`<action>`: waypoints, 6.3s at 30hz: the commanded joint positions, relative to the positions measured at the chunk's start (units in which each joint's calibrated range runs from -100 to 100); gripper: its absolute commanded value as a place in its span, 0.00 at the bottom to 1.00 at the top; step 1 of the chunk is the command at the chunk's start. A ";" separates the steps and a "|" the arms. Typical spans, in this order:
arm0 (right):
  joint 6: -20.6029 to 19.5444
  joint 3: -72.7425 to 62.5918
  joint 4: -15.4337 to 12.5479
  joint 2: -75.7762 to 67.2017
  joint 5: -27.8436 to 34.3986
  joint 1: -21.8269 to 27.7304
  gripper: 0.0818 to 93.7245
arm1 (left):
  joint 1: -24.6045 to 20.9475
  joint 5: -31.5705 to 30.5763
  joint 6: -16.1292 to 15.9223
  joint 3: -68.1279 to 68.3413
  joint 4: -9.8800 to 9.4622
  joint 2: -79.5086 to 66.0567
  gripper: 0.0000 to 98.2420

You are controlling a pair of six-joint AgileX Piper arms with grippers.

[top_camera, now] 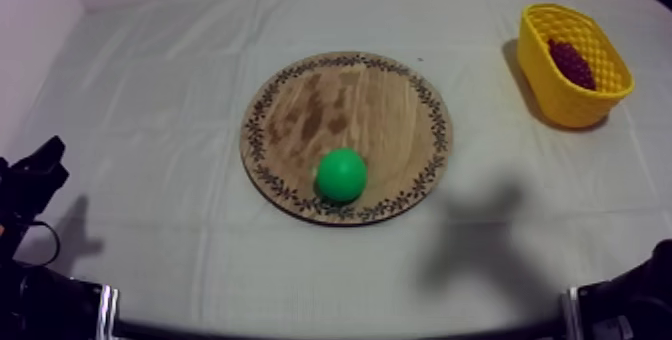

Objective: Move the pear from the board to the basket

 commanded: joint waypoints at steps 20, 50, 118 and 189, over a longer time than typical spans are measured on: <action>-22.77 -30.08 11.39 41.20 25.71 -18.79 0.00 | 0.01 -0.01 -0.01 0.00 -0.02 0.00 0.00; -32.05 -29.77 7.47 64.75 26.32 -16.03 0.10 | 0.01 -0.01 -0.01 0.00 -0.02 0.00 0.00; -25.69 -23.72 2.65 81.53 3.12 -11.18 0.30 | 0.01 -0.01 -0.01 0.00 -0.02 0.00 0.00; 2.30 -6.45 9.39 61.49 -27.97 31.64 0.66 | 0.01 -0.01 -0.01 0.00 -0.02 0.00 0.00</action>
